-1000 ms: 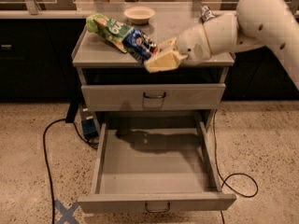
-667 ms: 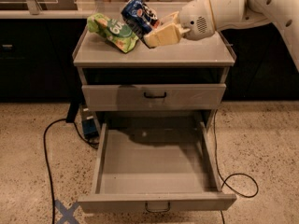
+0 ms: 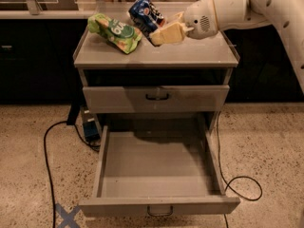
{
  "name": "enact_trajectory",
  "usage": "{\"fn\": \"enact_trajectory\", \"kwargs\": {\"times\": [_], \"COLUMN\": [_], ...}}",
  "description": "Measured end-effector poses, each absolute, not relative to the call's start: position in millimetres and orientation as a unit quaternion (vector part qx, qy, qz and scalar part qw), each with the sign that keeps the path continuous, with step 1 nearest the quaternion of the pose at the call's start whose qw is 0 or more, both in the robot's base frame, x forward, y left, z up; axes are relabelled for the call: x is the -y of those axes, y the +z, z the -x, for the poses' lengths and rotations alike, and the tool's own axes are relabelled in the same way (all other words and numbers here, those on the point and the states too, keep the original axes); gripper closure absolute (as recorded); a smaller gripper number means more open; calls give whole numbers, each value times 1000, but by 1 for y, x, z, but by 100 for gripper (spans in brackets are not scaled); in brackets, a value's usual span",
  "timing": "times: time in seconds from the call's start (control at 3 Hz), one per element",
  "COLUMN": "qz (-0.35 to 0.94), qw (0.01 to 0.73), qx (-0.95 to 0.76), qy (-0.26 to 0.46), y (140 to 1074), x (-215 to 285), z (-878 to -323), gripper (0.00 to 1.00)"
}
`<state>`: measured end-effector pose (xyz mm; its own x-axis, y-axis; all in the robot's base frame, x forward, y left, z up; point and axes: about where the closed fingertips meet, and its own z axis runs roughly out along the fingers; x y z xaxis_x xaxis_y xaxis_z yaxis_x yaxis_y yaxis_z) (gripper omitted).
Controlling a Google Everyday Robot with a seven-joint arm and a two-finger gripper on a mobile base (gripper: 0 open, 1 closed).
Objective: Pick pepsi can from middle drawer and place on counter
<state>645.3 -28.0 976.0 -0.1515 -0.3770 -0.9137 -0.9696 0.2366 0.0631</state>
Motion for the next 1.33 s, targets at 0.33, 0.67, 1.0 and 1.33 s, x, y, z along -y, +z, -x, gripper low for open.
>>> {"fn": "enact_trajectory", "kwargs": {"times": [0.33, 0.67, 1.0, 1.33], "qz": [468, 430, 402, 378], "qw": [410, 411, 408, 416], "qx": [-700, -729, -752, -767], "qy": [350, 339, 326, 310], "y": [953, 926, 901, 887], "x": [47, 65, 76, 91], "z": [-699, -752, -788, -814], "gripper": [100, 100, 100, 100]}}
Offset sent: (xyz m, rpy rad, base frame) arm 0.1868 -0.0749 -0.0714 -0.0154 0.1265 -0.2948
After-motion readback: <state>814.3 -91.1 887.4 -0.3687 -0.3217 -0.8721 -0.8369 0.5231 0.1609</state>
